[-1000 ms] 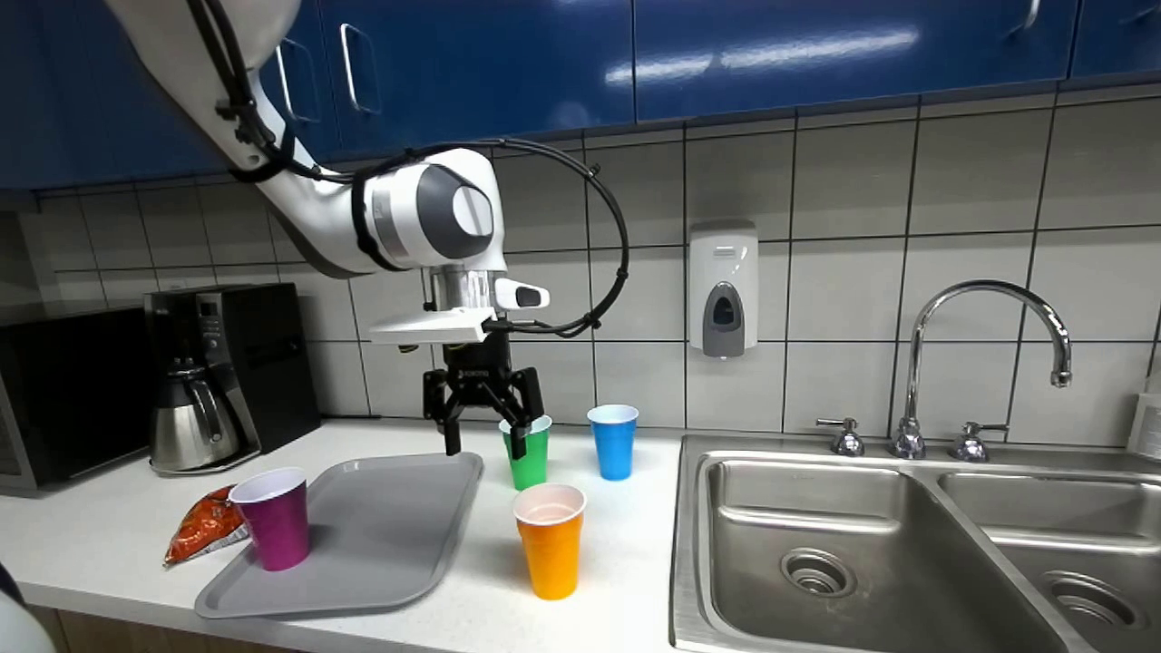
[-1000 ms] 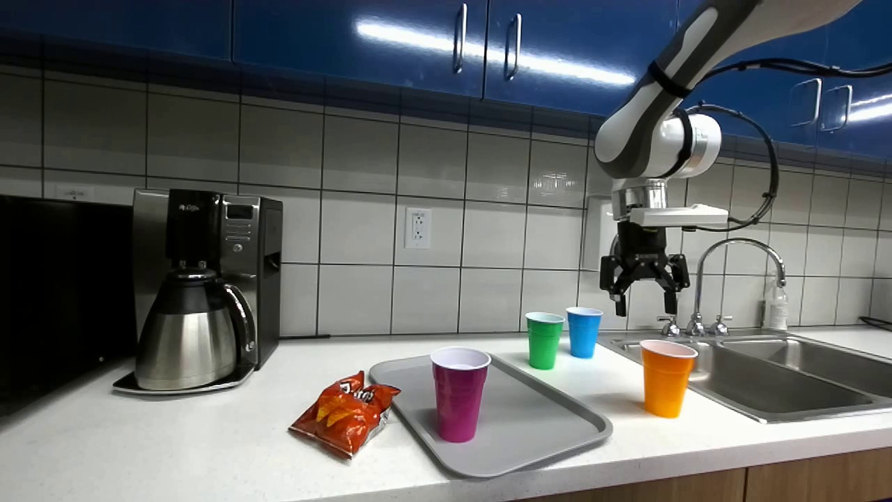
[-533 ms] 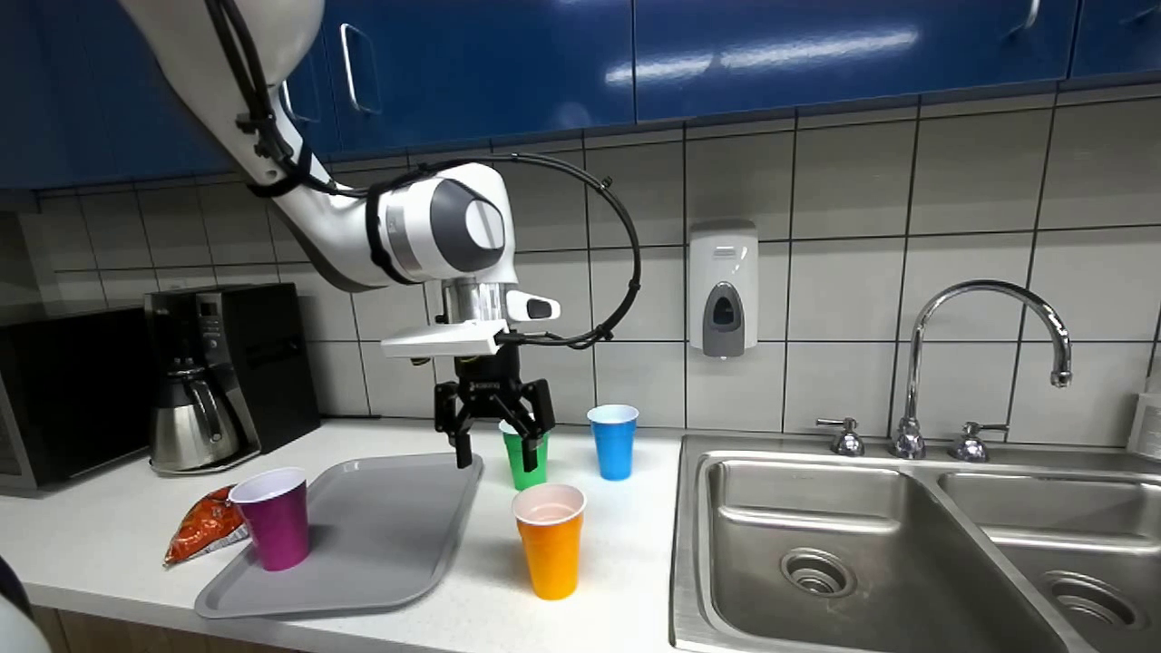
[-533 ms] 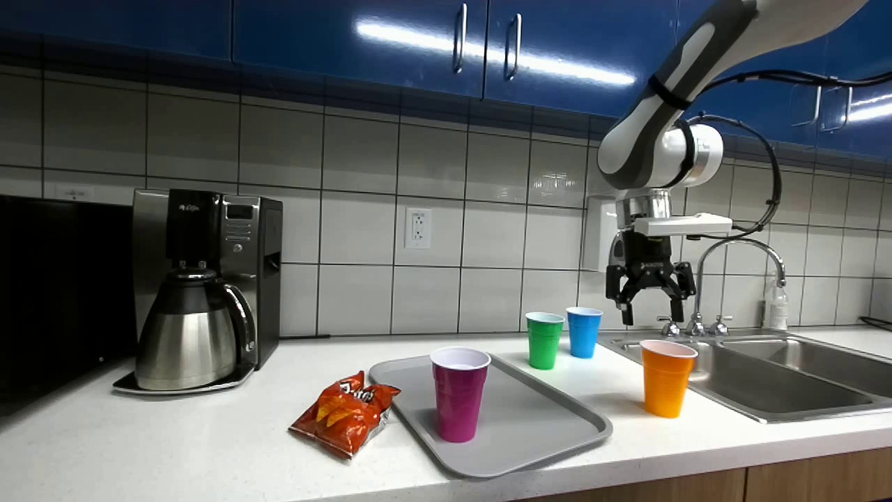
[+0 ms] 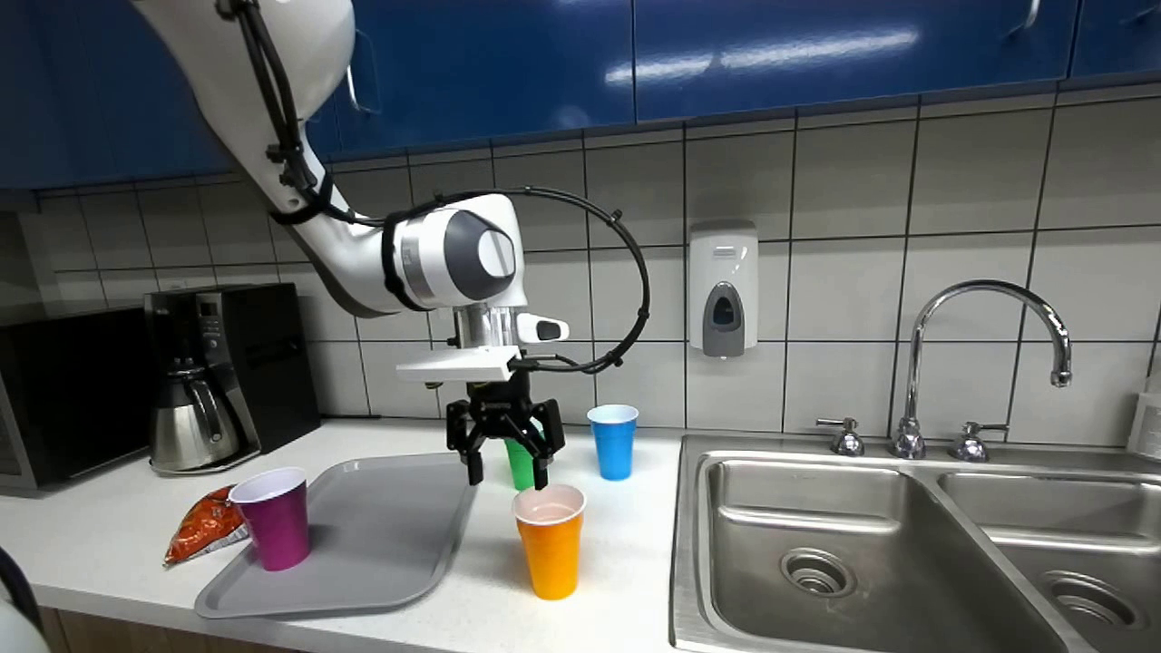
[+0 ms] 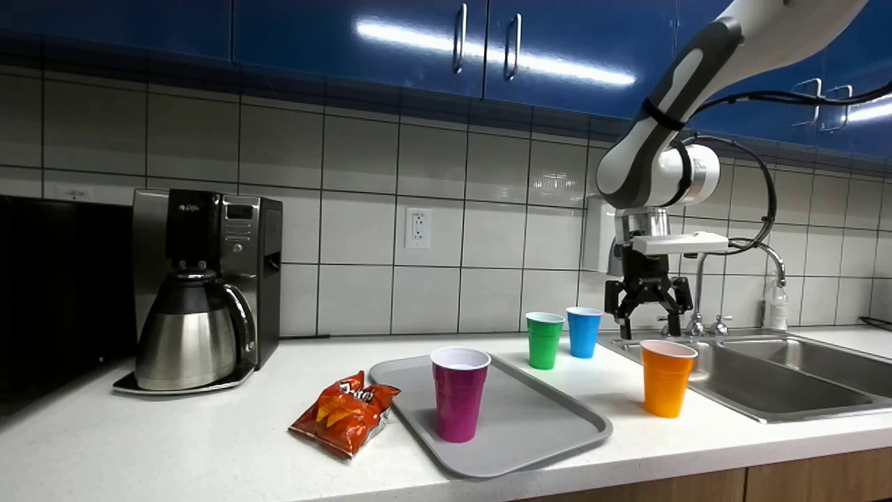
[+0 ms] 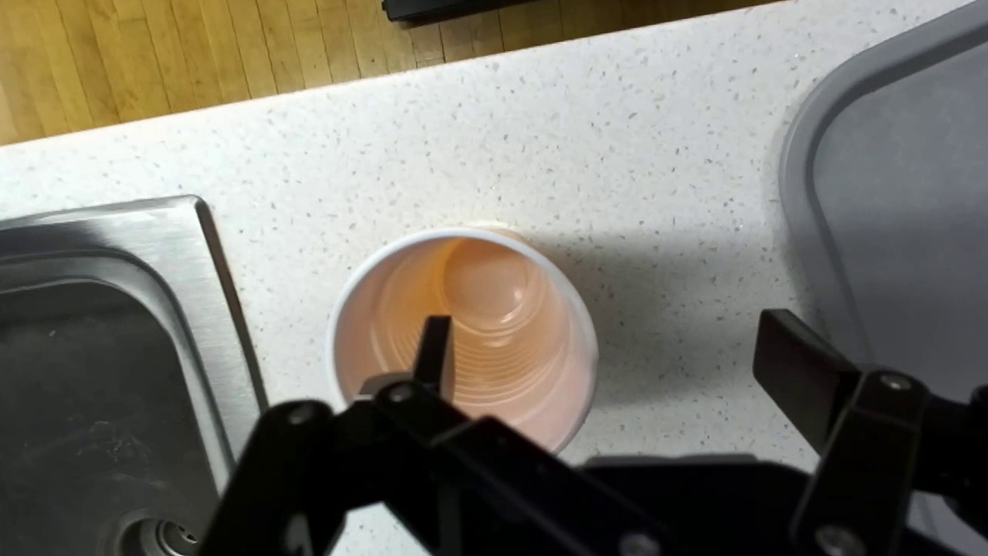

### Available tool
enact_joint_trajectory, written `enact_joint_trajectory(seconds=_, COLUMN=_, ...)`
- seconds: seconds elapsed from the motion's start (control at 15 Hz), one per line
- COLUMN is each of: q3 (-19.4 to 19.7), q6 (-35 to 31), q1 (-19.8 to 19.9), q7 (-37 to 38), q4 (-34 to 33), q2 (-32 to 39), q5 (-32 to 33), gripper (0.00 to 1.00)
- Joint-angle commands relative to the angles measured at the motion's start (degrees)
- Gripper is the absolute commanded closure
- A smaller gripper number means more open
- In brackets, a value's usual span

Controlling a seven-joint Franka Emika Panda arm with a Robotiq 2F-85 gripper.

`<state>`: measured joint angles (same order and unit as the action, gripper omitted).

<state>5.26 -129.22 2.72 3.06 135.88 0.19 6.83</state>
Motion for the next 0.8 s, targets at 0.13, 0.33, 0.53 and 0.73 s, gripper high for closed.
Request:
enact_joint_trajectory(seconds=0.13, q3=-0.1, q6=-4.0, q1=0.8, q7=-1.9, q4=-1.7, q2=4.0, q5=0.7, gripper=0.00)
enact_joint_trajectory(seconds=0.33, q3=-0.2, q6=-5.4, q1=0.7, q7=-1.9, q4=-2.1, q2=5.8, q5=0.7, gripper=0.00)
enact_joint_trajectory(seconds=0.53, q3=-0.2, q6=-6.5, q1=0.6, q7=-2.0, q4=-2.4, q2=7.2, q5=0.8, gripper=0.00)
enact_joint_trajectory(seconds=0.73, q3=-0.2, q6=-7.0, q1=0.6, q7=-2.2, q4=-2.7, q2=8.2, q5=0.7, gripper=0.00)
